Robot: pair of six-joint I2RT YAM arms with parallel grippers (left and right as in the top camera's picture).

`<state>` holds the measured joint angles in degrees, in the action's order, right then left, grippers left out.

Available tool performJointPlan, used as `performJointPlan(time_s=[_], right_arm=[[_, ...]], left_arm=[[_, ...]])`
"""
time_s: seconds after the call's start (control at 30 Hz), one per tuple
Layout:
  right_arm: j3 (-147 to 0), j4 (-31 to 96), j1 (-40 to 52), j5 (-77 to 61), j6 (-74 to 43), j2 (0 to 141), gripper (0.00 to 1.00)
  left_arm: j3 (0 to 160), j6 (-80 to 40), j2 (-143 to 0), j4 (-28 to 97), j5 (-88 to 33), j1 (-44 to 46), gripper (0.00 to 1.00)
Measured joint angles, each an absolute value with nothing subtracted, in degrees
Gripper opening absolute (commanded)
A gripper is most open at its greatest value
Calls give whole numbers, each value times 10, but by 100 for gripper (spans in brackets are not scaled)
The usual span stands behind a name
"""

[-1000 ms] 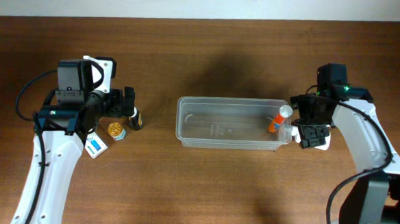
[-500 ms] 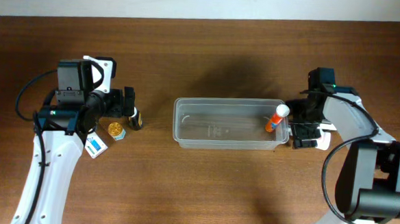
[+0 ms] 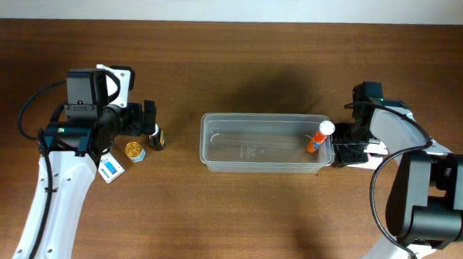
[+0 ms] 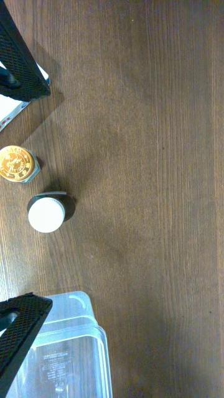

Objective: Pack container

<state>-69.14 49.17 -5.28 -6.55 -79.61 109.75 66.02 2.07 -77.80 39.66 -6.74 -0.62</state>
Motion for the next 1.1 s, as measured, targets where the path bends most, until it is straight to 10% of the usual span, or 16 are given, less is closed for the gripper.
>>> performJointPlan(time_s=[0.53, 1.1], right_arm=[[-693, 490, -53, -66, -793, 1098, 4], [-800, 571, -53, -65, -708, 1098, 4]], left_arm=[[660, 21, -778, 394, -67, -6, 99], [660, 21, -778, 394, -67, -6, 100]])
